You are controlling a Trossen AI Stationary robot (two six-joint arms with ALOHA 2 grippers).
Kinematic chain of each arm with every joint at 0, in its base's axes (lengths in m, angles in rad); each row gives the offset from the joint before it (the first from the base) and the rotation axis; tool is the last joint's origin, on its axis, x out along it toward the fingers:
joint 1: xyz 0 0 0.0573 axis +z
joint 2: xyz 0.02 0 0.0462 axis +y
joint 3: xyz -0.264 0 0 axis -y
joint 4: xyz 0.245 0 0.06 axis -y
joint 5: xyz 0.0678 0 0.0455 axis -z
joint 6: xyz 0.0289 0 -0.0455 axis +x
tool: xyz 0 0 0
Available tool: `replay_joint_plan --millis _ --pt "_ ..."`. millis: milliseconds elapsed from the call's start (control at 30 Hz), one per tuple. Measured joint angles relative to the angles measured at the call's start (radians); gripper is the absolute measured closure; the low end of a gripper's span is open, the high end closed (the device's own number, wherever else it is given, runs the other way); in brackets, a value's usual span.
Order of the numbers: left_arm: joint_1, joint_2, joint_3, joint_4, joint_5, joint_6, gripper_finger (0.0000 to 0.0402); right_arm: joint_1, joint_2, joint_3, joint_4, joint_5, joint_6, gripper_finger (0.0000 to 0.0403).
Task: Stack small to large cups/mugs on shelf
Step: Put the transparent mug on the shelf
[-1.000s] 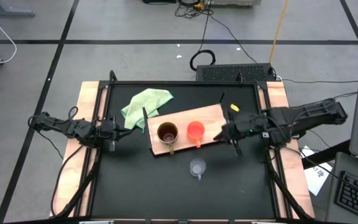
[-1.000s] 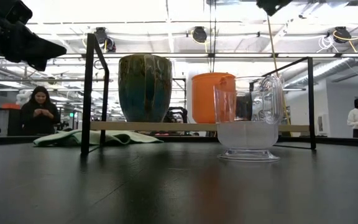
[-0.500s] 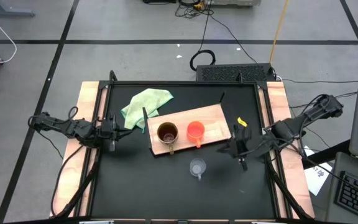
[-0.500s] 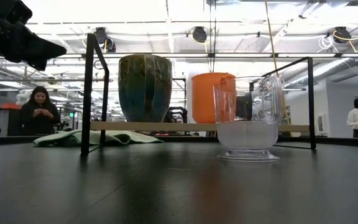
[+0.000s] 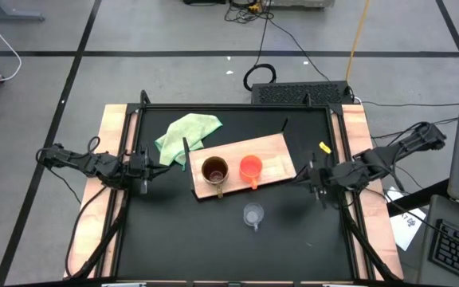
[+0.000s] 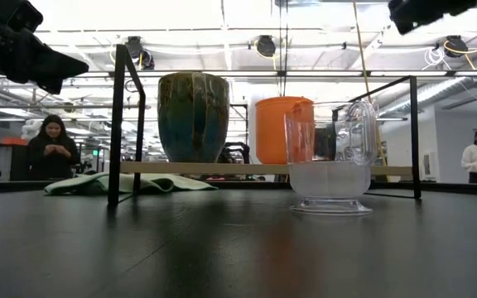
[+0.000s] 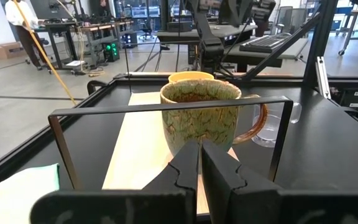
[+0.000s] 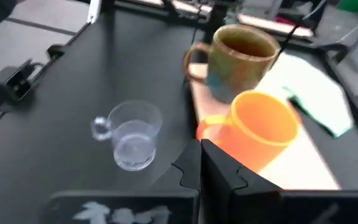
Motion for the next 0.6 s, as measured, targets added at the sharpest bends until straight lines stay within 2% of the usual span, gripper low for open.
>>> replay_joint_plan --millis 100,367,600 --pt "0.000 0.000 0.000 0.000 0.000 0.000 0.0380 -0.012 -0.007 -0.056 0.064 -0.068 0.003 0.0403" --pt "0.000 0.000 0.000 0.012 -0.001 0.041 0.0380 -0.024 -0.007 -0.218 0.337 -0.116 -0.001 0.0403" --pt "0.000 0.000 0.000 0.040 -0.001 0.062 0.0380 -0.083 -0.007 -0.246 0.341 -0.148 -0.018 0.0403"
